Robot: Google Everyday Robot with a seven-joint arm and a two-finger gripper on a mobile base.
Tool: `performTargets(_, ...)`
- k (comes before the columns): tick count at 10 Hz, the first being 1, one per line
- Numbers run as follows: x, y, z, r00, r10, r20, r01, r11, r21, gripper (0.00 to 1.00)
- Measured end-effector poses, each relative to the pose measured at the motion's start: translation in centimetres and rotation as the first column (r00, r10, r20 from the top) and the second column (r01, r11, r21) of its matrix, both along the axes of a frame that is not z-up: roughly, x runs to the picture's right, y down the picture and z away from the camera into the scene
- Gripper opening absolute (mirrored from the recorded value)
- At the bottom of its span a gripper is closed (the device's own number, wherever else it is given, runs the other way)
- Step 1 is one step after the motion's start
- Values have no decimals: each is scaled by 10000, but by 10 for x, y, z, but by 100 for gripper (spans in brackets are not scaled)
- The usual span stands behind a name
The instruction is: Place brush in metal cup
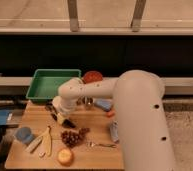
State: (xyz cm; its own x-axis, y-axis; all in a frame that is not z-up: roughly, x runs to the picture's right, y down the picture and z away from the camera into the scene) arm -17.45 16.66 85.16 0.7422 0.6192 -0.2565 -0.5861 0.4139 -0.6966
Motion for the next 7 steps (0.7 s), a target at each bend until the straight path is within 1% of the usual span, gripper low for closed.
performTargets(3, 8, -15, -17, 9988, 473, 160, -478, 9983, 329, 0)
performTargets(6, 9, -29, -38, 9970, 641, 438, -667, 9959, 615, 0)
performTargets(7, 8, -33, -46, 9956, 647, 679, -697, 9948, 739, 0)
